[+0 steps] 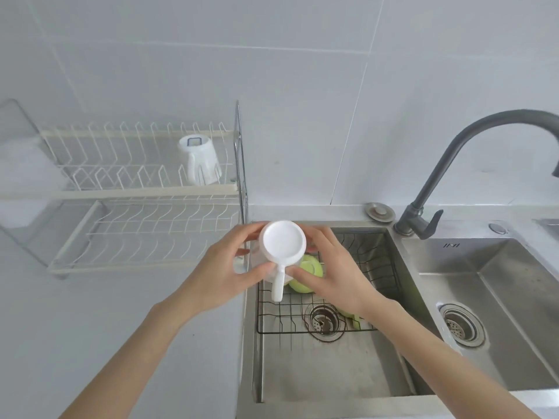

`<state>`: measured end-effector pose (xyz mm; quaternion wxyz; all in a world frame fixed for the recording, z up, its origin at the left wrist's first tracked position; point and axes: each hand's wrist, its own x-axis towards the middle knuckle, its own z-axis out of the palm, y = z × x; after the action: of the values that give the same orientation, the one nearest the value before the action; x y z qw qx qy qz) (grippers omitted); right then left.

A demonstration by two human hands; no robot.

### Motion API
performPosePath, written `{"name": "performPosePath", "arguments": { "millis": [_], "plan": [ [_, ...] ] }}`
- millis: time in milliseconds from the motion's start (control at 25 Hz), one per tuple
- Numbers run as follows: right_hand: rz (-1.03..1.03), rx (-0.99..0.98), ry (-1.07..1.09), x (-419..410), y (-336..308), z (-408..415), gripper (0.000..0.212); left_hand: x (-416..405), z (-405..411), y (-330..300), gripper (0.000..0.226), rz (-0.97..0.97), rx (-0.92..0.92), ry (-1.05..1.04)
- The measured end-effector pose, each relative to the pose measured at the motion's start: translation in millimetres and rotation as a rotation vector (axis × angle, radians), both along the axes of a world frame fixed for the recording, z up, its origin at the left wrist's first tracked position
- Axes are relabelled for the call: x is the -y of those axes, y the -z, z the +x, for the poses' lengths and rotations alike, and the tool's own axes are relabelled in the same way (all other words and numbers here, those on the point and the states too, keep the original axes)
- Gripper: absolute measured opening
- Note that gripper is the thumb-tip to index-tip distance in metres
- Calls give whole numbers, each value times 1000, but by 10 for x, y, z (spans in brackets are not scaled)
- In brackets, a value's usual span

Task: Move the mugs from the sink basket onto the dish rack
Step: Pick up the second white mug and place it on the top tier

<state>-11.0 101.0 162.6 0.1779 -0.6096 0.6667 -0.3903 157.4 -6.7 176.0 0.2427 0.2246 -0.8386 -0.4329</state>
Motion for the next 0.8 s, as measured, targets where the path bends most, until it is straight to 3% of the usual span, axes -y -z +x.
{"name": "performPosePath", "arguments": {
  "millis": [320,480,800],
  "plan": [
    [-163,-132,-31,442,-379,746,66,326,705,-276,43,63,-165,-52],
    [-171,-179,-82,632,-527,1042,58,509,1055,-273,42,113,-213,-47],
    [-189,-243,-121,1086,-971,1356,53,927,1414,-602,53,-9,-173,-44]
  ]
}}
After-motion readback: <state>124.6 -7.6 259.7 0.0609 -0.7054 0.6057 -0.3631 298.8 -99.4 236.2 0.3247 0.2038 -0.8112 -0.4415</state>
